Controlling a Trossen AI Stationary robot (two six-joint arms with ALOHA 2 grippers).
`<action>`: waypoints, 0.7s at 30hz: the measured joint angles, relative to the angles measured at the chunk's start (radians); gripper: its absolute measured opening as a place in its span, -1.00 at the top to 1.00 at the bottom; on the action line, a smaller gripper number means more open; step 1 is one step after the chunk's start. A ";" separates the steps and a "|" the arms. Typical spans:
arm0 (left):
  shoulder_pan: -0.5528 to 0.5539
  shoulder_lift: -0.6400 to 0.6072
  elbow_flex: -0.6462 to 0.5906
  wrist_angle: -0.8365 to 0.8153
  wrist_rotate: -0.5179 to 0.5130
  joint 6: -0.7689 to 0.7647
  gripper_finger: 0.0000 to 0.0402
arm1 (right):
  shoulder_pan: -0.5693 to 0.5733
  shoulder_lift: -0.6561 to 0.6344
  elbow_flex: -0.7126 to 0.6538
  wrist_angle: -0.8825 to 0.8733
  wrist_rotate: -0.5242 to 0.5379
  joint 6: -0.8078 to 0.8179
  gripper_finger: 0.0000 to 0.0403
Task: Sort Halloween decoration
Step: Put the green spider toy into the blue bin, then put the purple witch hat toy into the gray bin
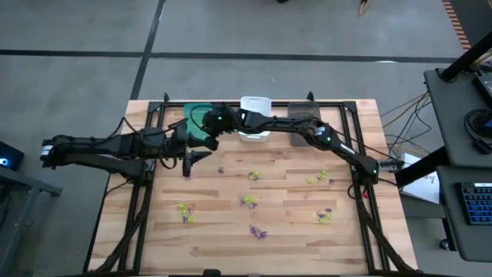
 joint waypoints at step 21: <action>0.000 0.081 -0.005 -0.037 -0.012 -0.066 0.17 | 0.002 -0.103 0.073 -0.481 -0.021 -0.041 0.13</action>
